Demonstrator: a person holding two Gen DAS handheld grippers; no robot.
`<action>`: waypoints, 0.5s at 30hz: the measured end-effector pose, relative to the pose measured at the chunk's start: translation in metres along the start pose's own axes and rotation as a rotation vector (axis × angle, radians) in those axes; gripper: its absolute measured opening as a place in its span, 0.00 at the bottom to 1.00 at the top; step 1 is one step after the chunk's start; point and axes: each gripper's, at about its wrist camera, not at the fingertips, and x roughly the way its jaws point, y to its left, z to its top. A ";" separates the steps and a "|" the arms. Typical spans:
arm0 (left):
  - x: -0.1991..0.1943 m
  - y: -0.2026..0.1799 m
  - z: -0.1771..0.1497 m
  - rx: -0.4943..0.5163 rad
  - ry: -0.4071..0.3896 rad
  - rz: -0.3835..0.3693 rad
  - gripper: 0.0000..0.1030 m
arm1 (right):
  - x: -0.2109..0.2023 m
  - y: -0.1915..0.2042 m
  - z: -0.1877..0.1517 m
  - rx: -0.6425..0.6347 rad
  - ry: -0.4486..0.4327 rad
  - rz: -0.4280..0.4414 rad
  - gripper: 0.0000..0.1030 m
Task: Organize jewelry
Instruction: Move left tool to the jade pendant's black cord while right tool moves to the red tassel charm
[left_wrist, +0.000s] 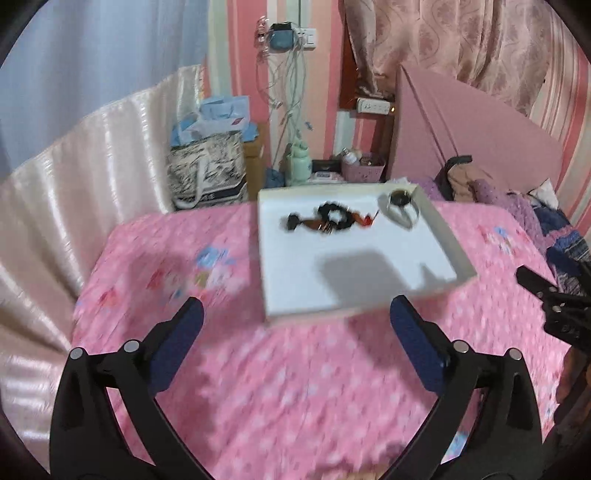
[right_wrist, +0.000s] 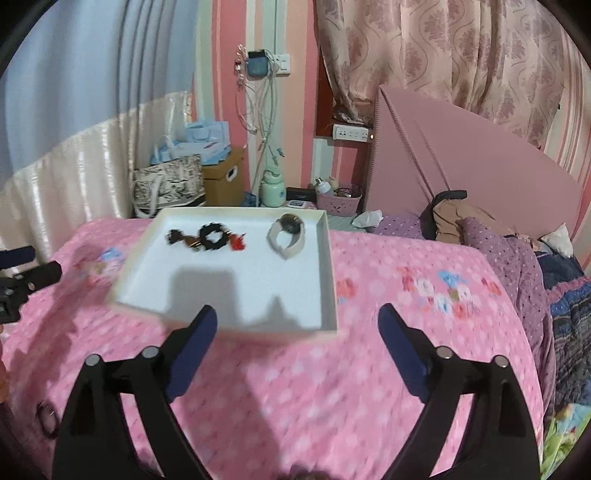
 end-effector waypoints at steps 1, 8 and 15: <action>-0.008 0.002 -0.008 -0.004 -0.003 -0.007 0.97 | -0.008 0.003 -0.006 -0.007 -0.003 0.000 0.89; -0.046 0.025 -0.055 -0.042 -0.016 0.004 0.97 | -0.052 0.007 -0.047 0.005 -0.025 0.005 0.89; -0.077 0.033 -0.096 -0.058 -0.045 0.003 0.97 | -0.070 0.005 -0.087 0.033 -0.025 -0.026 0.89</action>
